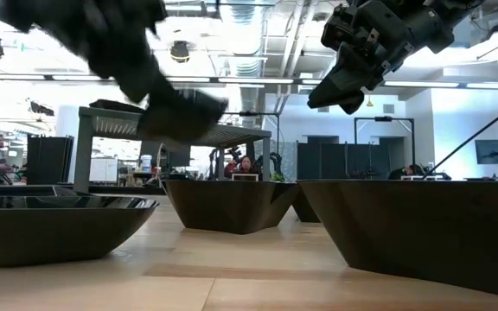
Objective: Pick & Place Mini shaped plates
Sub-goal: Stack the black leaf-shaped plate on top of the black leaf-shaped plate on the shelf
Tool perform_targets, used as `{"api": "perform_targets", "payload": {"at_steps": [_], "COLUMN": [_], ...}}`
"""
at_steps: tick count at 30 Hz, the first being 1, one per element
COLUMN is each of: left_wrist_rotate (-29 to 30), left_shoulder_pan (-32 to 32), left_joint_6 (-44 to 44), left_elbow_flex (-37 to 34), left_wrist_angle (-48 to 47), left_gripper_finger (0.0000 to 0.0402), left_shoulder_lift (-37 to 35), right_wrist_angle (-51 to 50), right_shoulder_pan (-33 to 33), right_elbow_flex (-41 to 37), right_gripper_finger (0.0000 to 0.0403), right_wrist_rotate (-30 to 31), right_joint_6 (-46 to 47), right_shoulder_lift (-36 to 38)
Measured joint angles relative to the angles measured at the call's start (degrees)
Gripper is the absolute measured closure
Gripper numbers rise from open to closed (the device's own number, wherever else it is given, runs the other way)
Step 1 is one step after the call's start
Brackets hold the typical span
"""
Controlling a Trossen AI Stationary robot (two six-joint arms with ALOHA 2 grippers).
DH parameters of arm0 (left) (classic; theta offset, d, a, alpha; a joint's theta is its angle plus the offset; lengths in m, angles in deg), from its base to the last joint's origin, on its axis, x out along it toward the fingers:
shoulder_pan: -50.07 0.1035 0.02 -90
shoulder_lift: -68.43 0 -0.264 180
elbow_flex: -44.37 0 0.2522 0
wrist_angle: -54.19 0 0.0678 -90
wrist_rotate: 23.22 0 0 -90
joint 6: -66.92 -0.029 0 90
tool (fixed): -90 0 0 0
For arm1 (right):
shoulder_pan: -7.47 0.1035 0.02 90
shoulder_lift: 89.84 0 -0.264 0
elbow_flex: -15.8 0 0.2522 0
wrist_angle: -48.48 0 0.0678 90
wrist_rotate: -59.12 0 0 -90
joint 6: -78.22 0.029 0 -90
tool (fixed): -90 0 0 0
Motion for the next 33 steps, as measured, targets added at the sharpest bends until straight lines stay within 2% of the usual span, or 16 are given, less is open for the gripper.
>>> {"api": "perform_targets", "payload": {"at_steps": [3,9,13,16,24,28,33], "left_wrist_rotate": [4.05,20.53,32.36,38.33,39.06,35.70,31.59], "left_shoulder_pan": [-2.96,-5.45,-4.83,-3.80,2.95,7.15,10.81], "left_joint_6": [-3.86,-8.59,-4.05,0.50,12.22,18.87,22.76], "left_elbow_flex": [2.60,4.23,4.25,4.25,4.25,4.21,4.21], "left_wrist_angle": [0.04,-2.00,-13.11,-21.46,-33.65,-38.46,-39.22], "left_gripper_finger": [0.0393,0.0393,0.0393,0.0393,0.0394,0.0394,0.0394], "left_shoulder_lift": [-4.15,-14.70,-22.44,-26.45,-28.65,-28.31,-28.33], "right_wrist_angle": [0.13,0.11,0.11,0.09,0.13,0.13,0.02], "right_shoulder_pan": [0.02,0.02,0.02,0.00,0.02,0.02,0.02], "right_elbow_flex": [0.00,0.00,0.00,-0.02,-0.02,-0.02,-0.02], "right_gripper_finger": [0.0336,0.0336,0.0336,0.0336,0.0336,0.0336,0.0336], "right_wrist_rotate": [0.02,0.09,0.17,0.17,0.18,0.18,0.17], "right_joint_6": [0.00,0.00,0.00,0.00,-3.87,-3.87,-3.87], "right_shoulder_lift": [0.00,0.00,0.00,0.00,0.00,0.00,0.00]}}
